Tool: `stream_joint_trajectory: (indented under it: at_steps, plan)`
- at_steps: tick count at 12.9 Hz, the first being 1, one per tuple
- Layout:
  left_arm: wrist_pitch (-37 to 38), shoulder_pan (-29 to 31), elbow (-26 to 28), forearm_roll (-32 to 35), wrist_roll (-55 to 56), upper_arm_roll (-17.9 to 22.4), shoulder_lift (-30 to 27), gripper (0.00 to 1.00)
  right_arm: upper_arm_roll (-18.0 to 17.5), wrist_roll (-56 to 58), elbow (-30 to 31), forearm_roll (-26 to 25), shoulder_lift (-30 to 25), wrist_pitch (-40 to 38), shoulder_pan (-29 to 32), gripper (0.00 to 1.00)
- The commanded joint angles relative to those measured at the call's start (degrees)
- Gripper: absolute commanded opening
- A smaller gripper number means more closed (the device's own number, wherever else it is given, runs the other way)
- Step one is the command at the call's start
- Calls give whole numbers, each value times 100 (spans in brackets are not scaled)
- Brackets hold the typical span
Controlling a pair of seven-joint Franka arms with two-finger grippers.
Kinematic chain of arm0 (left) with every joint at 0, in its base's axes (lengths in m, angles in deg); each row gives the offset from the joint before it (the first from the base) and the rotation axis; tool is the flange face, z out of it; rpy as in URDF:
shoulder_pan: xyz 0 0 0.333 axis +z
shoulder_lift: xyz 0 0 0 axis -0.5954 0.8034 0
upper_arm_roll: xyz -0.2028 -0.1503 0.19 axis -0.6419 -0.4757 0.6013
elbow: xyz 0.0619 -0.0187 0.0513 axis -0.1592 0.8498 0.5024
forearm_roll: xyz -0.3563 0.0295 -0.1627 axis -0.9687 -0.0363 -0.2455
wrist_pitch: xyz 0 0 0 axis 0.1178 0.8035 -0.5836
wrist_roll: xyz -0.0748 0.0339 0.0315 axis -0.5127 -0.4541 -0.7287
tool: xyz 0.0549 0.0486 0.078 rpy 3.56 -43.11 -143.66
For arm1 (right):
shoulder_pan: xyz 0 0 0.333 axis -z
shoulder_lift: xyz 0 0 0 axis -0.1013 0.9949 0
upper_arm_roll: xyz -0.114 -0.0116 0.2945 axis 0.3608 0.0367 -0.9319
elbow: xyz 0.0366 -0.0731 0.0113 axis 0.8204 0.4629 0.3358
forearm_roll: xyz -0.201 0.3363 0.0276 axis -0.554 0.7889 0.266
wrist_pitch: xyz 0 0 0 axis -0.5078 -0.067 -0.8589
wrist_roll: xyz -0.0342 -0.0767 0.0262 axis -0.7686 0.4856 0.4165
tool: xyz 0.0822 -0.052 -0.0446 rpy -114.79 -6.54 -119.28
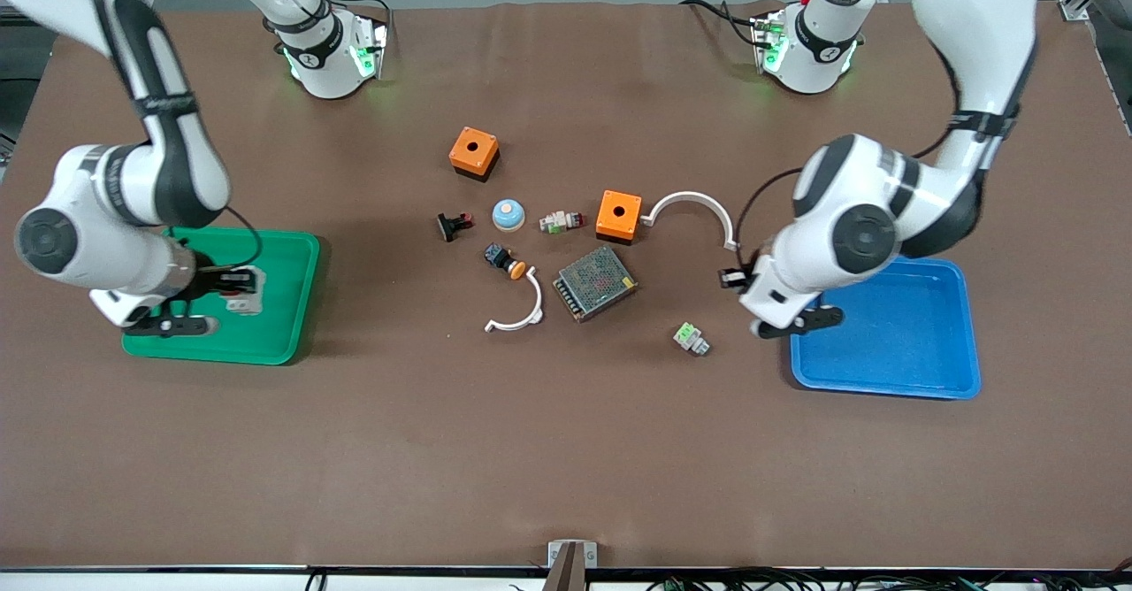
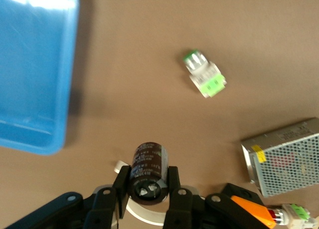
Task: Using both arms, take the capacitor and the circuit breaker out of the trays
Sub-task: 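Move both grippers with capacitor and breaker toward the table center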
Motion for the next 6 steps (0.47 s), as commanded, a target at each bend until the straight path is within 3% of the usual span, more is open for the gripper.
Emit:
stream_joint_trajectory:
  at_steps: [1, 4, 6]
  plan:
    - [-373, -299, 248, 128, 645, 2, 75, 0, 53, -1404, -44, 149, -22, -33, -1153, 19]
    - [-1014, -406, 617, 128, 1043, 11, 251, 0, 62, -2733, -448, 887, 565, 563, -2358, 20]
    - [-1550, -415, 1064, 128, 1131, 11, 252, 0, 62, -3324, -764, 941, 1145, 1056, -2746, 20]
